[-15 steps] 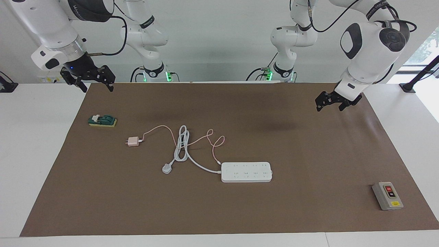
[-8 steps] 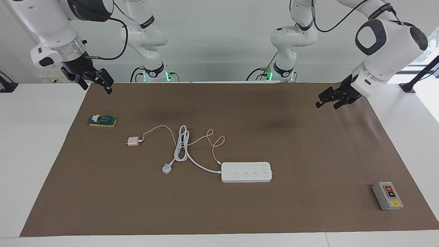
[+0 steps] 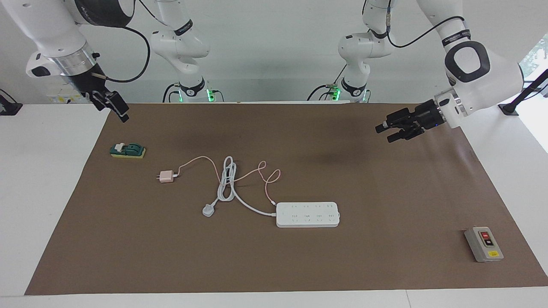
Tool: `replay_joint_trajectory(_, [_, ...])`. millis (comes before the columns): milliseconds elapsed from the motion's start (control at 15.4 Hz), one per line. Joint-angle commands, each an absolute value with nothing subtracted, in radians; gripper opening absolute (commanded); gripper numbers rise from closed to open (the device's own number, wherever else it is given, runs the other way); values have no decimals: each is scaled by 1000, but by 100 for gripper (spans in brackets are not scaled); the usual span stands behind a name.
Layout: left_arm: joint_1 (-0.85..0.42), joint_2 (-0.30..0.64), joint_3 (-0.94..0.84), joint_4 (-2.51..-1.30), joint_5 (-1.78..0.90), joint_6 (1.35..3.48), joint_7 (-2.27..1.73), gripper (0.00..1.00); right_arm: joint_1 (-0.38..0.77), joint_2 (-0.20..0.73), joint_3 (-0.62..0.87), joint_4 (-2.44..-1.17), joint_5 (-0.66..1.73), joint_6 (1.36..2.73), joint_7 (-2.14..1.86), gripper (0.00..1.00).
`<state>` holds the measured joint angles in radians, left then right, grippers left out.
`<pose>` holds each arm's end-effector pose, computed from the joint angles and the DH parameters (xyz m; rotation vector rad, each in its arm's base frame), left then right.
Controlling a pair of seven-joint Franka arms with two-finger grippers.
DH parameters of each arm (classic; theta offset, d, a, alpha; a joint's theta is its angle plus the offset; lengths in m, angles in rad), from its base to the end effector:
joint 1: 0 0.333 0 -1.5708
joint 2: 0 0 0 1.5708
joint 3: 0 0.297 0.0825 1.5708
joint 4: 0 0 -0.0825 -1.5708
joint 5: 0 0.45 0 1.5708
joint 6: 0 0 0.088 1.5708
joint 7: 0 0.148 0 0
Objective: Plug charger into power strip
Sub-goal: 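Move the left gripper toward the near end of the white power strip, then grasp the power strip end with the left gripper while the right gripper approaches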
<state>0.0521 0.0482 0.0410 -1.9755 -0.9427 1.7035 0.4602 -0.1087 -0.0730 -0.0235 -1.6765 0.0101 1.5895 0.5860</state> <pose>0.6063 -0.0533 0.3847 2.1924 -0.0780 -0.0444 0.5939 -0.0778 0.5537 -2.9332 1.1014 0.0256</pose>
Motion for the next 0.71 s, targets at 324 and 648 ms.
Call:
replay_joint_trajectory(324, [75, 190, 34, -2097, -1320, 1602, 614, 100, -106, -101, -14, -1738, 15, 1624, 1047, 100])
replay_joint_trajectory(648, [55, 304, 26, -2089, -1370, 1562, 767, 100, -106, -106, -11, -1746, 25, 1623, 1184, 100])
